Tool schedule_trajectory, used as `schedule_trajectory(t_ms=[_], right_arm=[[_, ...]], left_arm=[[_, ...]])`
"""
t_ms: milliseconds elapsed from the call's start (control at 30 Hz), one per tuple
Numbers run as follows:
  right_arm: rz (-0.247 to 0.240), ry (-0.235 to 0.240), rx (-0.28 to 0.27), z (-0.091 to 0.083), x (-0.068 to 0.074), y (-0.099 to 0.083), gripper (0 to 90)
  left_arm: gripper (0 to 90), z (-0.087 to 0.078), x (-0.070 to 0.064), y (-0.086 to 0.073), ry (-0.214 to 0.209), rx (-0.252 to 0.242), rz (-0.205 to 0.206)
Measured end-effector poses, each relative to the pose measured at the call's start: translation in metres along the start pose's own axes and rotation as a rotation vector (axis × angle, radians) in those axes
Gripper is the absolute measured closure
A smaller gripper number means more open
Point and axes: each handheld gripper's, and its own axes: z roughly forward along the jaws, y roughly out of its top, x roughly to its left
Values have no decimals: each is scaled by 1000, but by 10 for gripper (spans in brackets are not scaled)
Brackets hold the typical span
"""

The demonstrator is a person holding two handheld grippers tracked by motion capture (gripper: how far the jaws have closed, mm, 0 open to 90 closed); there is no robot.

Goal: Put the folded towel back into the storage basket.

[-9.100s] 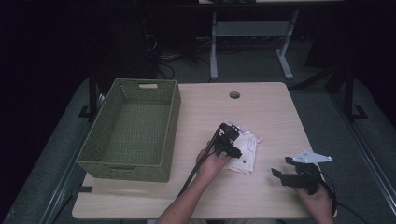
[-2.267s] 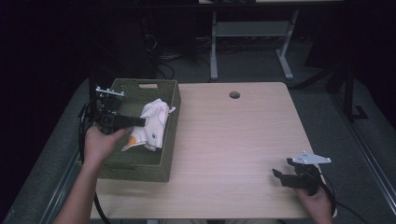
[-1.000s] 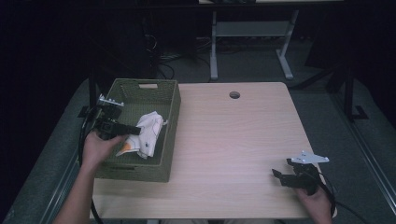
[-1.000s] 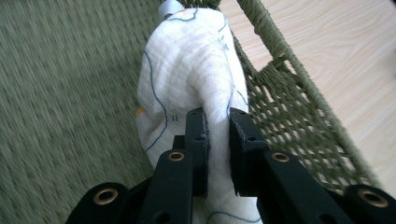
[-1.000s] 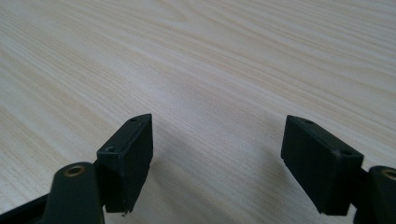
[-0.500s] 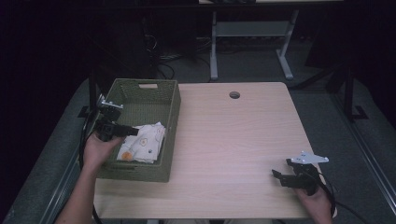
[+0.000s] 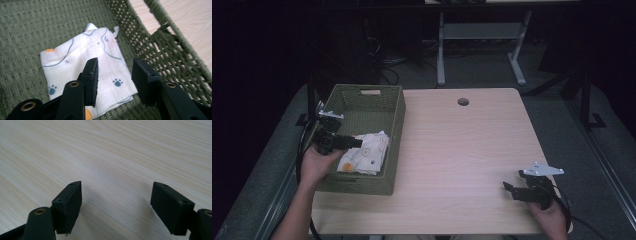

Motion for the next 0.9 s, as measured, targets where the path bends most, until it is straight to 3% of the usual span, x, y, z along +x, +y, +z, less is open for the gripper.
schedule_trajectory(t_ms=[367,900], right_arm=[[0,-3,-6,-2,0,0,248],[1,-2,-11,-3,-1,0,244]], left_arm=[[526,-7,-16,4,-52,-65,15],[476,-13,-35,12,-101,-119,38]])
